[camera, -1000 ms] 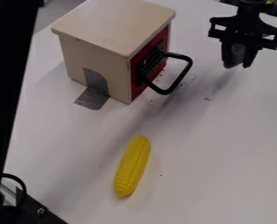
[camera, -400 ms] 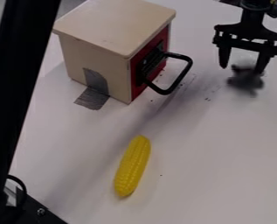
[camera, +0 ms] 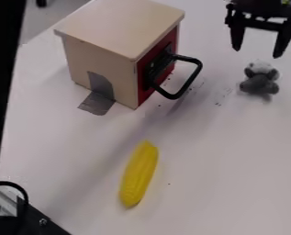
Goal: Move the grey object from the top of the drawer to the upper right of the table
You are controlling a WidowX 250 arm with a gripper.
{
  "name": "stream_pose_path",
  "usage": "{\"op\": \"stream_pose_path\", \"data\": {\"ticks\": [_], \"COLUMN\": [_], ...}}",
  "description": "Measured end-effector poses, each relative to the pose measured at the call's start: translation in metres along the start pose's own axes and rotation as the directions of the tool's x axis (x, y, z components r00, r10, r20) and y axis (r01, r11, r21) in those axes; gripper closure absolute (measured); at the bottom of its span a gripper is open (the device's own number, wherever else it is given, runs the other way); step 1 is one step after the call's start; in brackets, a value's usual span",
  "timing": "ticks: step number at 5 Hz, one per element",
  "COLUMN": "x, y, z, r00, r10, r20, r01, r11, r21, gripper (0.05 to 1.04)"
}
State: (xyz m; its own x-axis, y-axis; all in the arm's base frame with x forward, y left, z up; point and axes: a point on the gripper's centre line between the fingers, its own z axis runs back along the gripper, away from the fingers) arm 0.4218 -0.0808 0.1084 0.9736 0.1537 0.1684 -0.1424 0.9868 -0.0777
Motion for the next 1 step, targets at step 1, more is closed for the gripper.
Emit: {"op": "stream_pose_path", "data": {"ticks": [1], "x": [-0.0041], "y": [0.0015], "z": [0.0305], "r00": [1.0], "r10": [0.0], "r20": [0.031], "r01": [0.001], "r11": [0.999], "r21": [-0.034], "gripper": [0.083]}}
